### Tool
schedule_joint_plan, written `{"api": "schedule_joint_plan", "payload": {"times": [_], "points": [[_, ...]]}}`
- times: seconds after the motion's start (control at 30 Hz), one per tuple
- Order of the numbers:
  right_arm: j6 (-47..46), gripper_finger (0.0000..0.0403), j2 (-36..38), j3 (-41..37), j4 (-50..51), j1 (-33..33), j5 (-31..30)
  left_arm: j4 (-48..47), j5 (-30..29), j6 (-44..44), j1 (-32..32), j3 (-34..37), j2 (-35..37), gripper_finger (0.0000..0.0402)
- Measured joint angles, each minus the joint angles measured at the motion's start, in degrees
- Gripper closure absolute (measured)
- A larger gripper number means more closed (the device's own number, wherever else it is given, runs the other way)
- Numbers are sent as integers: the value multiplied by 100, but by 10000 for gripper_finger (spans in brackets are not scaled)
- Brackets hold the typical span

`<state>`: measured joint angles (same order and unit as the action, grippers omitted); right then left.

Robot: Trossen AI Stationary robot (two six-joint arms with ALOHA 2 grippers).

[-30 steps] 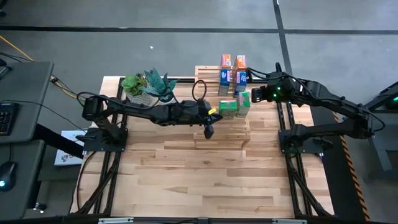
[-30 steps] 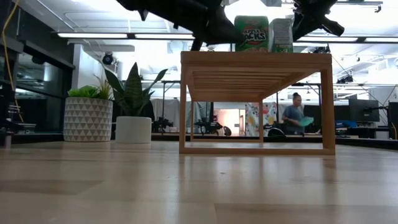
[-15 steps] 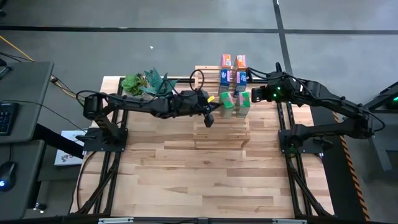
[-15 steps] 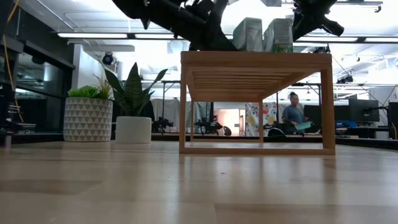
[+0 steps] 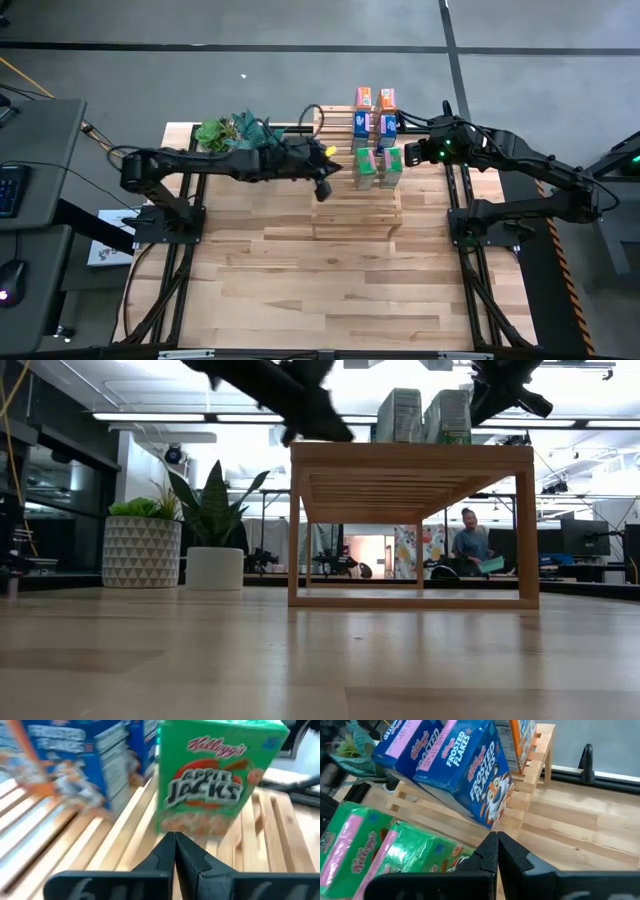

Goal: Stack cereal on shelf
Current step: Return to Home Position

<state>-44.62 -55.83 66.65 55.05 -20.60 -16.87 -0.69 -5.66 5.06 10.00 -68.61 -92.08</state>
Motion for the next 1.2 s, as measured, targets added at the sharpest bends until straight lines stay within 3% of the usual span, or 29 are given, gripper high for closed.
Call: {"api": "schedule_joint_plan", "payload": {"times": [0.13,0.2,0.4,0.5,0.63,0.9,1.2], "points": [[11,402,0,0,0,-2,-141,-621,133,-4,97,283,794,401],[11,402,0,0,1,-2,-163,-494,86,298,61,715,1360,401],[13,402,0,0,4,-2,-163,1916,-157,1044,-494,3072,3222,401],[13,402,0,0,4,0,-161,2406,-230,1179,-554,3848,4001,401],[110,402,11,0,-58,0,-21,2488,-218,1246,-469,4558,4931,401],[673,402,409,0,-653,2,893,2781,-266,1671,-476,5819,6580,401],[409,402,1264,0,-285,0,1099,2901,-394,1888,-478,6772,7933,401]]}}
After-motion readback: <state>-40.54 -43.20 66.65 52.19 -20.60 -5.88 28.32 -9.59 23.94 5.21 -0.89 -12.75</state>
